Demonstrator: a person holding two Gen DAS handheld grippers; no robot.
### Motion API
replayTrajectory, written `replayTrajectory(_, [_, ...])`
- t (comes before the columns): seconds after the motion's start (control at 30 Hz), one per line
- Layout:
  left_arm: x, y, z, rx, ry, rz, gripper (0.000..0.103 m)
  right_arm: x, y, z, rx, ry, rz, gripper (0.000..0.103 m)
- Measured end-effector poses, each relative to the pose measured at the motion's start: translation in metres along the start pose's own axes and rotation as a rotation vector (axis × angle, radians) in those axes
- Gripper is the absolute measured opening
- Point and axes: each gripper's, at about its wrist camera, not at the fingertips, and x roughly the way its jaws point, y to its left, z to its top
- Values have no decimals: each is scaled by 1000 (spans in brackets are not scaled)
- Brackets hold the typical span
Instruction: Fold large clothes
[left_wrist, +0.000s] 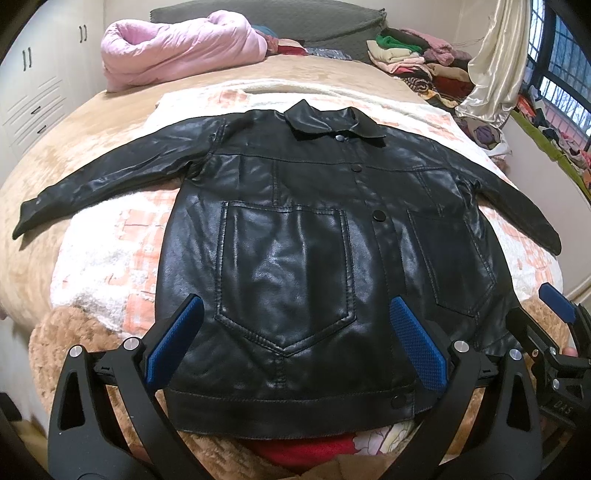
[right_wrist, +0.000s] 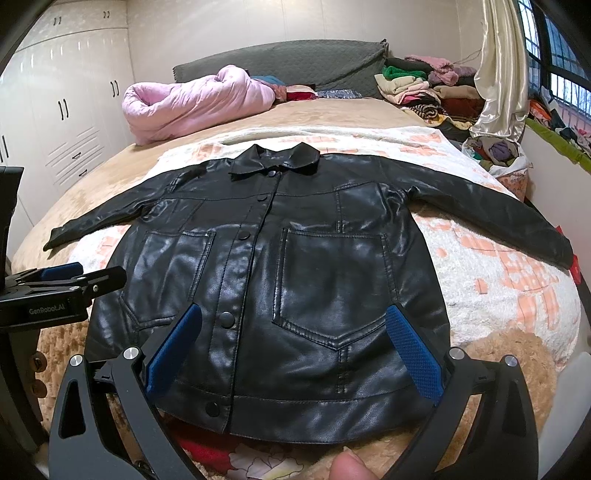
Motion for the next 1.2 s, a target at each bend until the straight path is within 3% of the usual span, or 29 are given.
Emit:
replayTrajectory(0.57, [22,-5,17,5,15,-27,95,17,-8,19,7,17,4,99])
replayTrajectory(1.2, [60,-7,109,-22,-12,-29,95,70,-20,109,70,16,-7,99])
